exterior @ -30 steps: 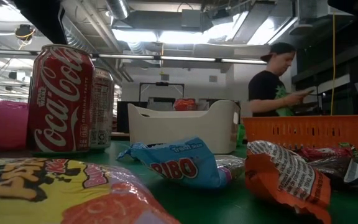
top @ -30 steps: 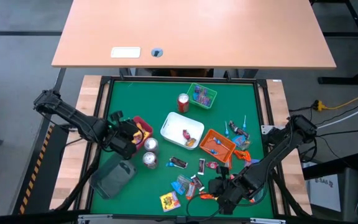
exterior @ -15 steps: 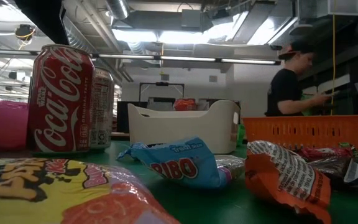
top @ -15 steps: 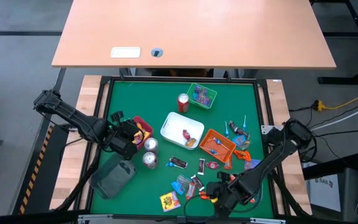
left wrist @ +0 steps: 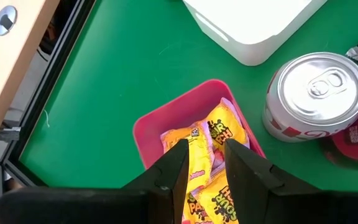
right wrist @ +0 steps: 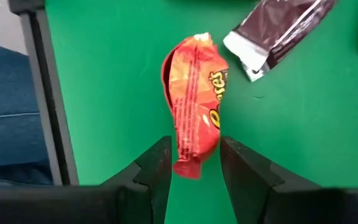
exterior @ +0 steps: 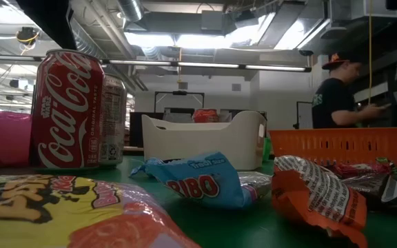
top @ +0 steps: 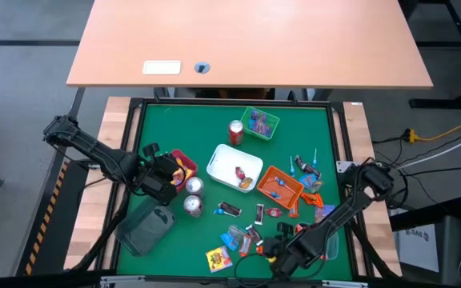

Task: Sort candy
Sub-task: Put the orange chocolate into the blue bin

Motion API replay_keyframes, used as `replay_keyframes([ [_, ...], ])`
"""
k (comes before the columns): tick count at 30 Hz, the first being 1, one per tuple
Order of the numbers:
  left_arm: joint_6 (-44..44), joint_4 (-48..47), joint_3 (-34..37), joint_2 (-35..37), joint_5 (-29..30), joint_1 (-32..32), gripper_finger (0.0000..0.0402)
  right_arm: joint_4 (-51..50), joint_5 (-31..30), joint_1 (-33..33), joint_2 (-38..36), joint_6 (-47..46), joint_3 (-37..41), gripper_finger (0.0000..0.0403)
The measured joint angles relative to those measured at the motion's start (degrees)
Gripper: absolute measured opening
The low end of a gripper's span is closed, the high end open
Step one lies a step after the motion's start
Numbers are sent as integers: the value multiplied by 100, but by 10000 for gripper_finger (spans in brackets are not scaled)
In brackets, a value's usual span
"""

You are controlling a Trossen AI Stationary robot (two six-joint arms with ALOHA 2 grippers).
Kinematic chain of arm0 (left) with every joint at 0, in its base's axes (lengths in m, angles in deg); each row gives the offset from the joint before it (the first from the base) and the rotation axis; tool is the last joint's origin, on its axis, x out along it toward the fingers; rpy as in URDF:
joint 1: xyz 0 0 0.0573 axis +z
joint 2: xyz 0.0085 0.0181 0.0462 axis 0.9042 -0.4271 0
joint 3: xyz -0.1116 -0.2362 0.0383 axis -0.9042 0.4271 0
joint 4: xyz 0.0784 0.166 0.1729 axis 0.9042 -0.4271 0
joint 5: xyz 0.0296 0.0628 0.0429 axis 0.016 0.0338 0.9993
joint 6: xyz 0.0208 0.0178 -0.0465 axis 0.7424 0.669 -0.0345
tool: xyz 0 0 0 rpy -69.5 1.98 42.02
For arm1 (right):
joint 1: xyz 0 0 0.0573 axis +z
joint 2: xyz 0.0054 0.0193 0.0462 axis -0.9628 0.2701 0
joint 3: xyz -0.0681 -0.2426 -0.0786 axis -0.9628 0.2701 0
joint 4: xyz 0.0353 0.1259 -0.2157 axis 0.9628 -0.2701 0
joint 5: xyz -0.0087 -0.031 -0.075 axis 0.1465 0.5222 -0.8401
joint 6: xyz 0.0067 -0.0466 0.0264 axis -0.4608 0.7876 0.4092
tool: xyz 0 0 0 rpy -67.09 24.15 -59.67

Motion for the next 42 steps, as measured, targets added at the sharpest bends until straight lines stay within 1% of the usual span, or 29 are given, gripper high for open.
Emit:
replay_keyframes([
  [3,1,79,-1,0,1,-2,92,-4,71,0,81,0,0,131],
  [5,2,140,-2,0,3,-2,92,-11,103,0,96,2,0,115],
  [7,2,153,-2,0,2,-2,92,-6,149,0,96,3,0,87],
  [10,7,215,-2,0,8,-2,92,-12,196,0,96,5,0,31],
  [12,13,249,-2,0,9,-2,92,-10,249,-2,96,9,0,11],
  [14,14,255,-2,0,11,-2,92,-46,306,-33,96,-28,-23,16],
  [16,15,286,-2,0,11,-2,92,-323,357,-43,96,-23,-155,17],
  [19,13,301,-2,0,13,-2,92,-1179,498,-81,92,80,-478,6],
  [23,15,427,-2,0,18,-2,92,-2497,515,-72,92,182,-1074,10],
  [28,15,591,-2,0,103,-2,92,-3550,537,-72,89,479,-1900,5],
  [31,15,676,-2,0,103,-2,92,-4071,537,-23,81,608,-2222,6],
  [37,15,839,-2,0,103,0,92,-5302,641,147,81,774,-2300,4],
  [40,18,892,-2,0,105,0,92,-5069,596,324,-31,1011,-2152,3],
  [42,18,896,-2,2,103,-2,92,-5124,562,495,-83,1043,-2087,3],
])
